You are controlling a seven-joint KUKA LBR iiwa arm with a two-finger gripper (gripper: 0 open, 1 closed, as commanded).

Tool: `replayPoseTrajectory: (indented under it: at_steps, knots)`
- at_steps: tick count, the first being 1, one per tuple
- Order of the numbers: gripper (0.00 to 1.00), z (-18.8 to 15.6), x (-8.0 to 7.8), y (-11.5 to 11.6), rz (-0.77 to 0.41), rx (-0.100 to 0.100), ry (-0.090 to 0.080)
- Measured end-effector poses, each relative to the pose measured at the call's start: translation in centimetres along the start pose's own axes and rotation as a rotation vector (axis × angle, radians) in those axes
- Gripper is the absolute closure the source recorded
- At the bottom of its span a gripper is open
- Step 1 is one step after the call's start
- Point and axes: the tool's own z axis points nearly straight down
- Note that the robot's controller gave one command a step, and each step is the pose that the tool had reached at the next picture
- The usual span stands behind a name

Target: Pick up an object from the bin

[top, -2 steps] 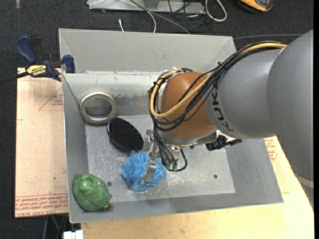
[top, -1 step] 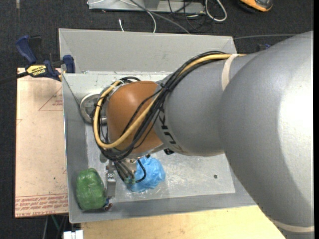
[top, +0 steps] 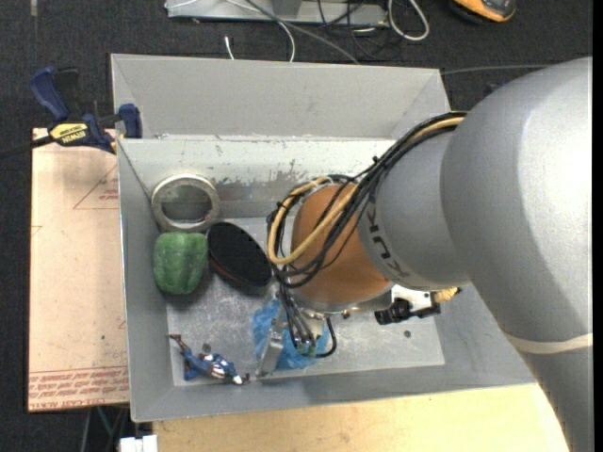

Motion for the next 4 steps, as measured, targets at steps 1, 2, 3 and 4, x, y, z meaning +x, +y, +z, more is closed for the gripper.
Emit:
replayPoseTrajectory:
  at_steps: [1, 2, 3, 4]
  knots:
    - [1.00, 0.1, 3.4, 9.3, -0.237, 0.068, 0.008]
    - [1.00, 0.1, 3.4, 9.3, -0.236, 0.068, 0.008]
    - [1.00, -0.1, 3.3, 8.4, -0.234, 0.044, 0.004]
    - [1.00, -2.6, 3.4, 8.9, -0.239, 0.050, 0.004]
